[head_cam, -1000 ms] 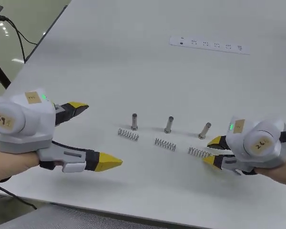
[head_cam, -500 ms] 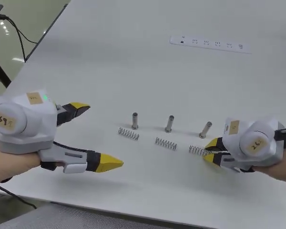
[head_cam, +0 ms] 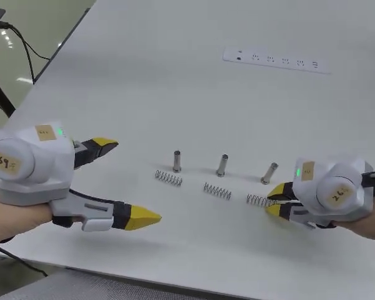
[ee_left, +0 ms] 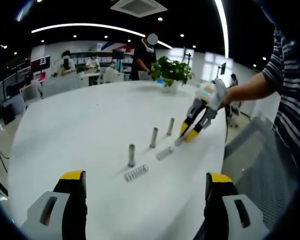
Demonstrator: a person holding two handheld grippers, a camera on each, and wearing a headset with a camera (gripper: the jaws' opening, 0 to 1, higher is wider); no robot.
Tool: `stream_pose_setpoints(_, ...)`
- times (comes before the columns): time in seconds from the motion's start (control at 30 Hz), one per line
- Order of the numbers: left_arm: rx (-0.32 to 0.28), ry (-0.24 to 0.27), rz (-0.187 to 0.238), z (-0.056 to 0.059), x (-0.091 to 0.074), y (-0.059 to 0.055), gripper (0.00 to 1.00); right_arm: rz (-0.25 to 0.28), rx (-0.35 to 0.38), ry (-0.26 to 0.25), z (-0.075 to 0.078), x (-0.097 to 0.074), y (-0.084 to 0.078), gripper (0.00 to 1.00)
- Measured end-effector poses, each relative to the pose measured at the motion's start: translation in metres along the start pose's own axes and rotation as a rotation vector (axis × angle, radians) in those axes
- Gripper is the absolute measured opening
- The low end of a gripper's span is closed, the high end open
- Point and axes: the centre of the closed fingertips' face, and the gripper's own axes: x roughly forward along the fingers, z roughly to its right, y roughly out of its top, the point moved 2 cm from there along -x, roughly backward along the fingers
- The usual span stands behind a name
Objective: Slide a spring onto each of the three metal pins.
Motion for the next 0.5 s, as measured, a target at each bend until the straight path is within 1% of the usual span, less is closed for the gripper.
stream_pose_setpoints(0.2,0.007,-0.009,0.005,0.004,0.002,0.003,0.96,0.019,0.017,-0.013,0.002,-0.009,0.002,0.08)
stream_pose_setpoints(0.33,0.009,-0.014,0.006,0.007,0.002,0.003,0.96,0.030,0.007,-0.026,0.004,-0.013,0.004,0.08)
stream_pose_setpoints(0.5,0.008,-0.024,0.012,0.009,-0.002,0.004,0.95,0.053,0.011,-0.027,0.003,-0.020,0.010,0.07)
